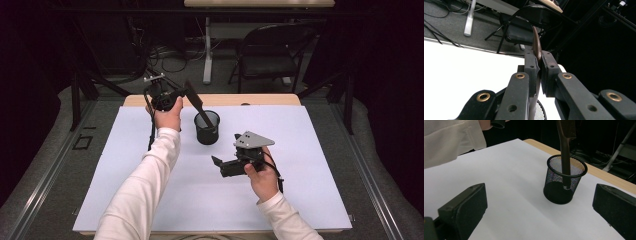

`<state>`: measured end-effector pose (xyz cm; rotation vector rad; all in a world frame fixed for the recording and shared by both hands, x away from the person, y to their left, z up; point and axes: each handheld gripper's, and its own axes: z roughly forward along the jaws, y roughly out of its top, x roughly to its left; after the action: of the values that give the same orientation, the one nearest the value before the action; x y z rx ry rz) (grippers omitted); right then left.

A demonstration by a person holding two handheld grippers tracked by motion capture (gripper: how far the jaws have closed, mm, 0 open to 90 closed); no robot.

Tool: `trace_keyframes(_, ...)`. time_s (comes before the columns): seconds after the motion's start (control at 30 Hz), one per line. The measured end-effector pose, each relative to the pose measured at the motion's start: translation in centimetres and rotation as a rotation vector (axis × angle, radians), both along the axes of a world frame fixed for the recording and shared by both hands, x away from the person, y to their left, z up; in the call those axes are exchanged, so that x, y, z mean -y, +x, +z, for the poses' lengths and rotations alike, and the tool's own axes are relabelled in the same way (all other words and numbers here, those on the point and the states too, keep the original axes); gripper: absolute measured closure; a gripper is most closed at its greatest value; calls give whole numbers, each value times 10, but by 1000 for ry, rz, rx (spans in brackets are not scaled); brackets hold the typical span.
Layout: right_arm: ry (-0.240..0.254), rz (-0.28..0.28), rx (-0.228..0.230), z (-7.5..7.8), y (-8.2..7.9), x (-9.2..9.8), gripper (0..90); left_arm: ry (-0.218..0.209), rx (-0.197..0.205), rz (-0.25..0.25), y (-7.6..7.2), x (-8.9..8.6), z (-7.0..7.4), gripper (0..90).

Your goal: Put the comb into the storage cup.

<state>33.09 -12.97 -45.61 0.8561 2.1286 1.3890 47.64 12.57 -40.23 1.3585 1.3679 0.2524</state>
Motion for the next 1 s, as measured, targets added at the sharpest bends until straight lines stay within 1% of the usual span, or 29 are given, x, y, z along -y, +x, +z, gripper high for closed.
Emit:
trace_keyframes(0.27, 0, 3, 0, 0, 0, 0, 0, 3, -9, 0, 1, 2, -5, 848)
trace_keyframes(0.3, -1, 3, 0, 0, 0, -1, 0, -4, -12, 5, 2, 2, -5, 847)
trace_keyframes(0.63, -3, 5, 0, 0, 0, -1, 0, 7, -20, 1, 3, 2, -11, 847)
trace_keyframes(0.7, -3, 5, 0, -1, 0, -1, 0, -1, -24, 3, 3, 3, -13, 847)
trace_keyframes(1.0, -5, 8, -1, -1, 0, -1, 0, 3, -37, 2, 5, 3, -20, 847)
